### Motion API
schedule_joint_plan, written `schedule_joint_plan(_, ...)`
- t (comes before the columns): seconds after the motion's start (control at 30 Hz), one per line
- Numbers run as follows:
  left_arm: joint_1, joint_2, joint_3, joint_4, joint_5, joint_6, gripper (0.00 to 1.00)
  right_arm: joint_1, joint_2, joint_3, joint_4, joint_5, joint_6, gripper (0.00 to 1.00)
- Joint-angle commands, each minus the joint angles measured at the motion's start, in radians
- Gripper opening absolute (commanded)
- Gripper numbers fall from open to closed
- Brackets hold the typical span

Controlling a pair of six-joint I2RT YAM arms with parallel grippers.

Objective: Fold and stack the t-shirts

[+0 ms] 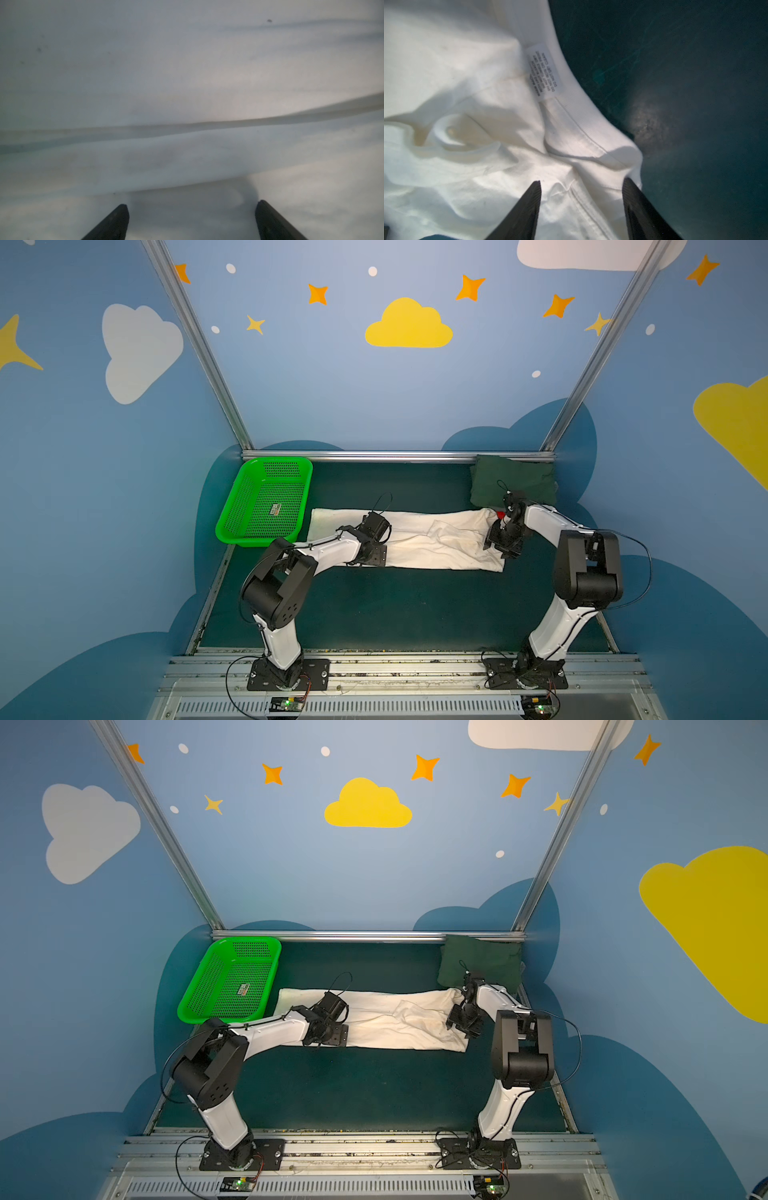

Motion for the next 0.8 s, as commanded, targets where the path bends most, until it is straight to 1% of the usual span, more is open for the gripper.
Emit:
schedule_joint_plan(0.0, 0.009, 0.022, 0.002, 0.000, -0.089, -0.021, 0.94, -0.004, -0.020, -0.002, -0.008, -0.011, -0.006, 0.60)
schedule_joint_plan(0.1, 0.025, 0.045, 0.008, 0.011, -0.085, -0.043, 0.94, -0.004, -0.018, -0.009, -0.003, -0.011, -0.007, 0.60)
schedule_joint_plan(0.2, 0.035, 0.064, 0.018, 0.012, -0.110, -0.065, 0.94, -0.005, -0.018, -0.012, -0.002, -0.013, -0.007, 0.60)
schedule_joint_plan(0.4, 0.040, 0.064, 0.026, 0.049, -0.183, -0.061, 0.94, -0.004, -0.018, -0.010, -0.004, -0.013, -0.012, 0.59)
schedule_joint_plan(0.47, 0.043, 0.077, 0.044, 0.038, -0.191, -0.056, 0.94, -0.005, -0.016, -0.010, -0.004, -0.013, -0.014, 0.59)
schedule_joint_plan(0.6, 0.053, 0.093, 0.076, 0.011, -0.171, -0.056, 0.94, -0.005, -0.015, -0.015, -0.007, -0.010, -0.016, 0.58)
schedule_joint_plan(0.77, 0.052, 0.049, 0.044, 0.017, -0.127, -0.056, 0.94, -0.006, -0.033, -0.011, -0.025, 0.023, -0.018, 0.57)
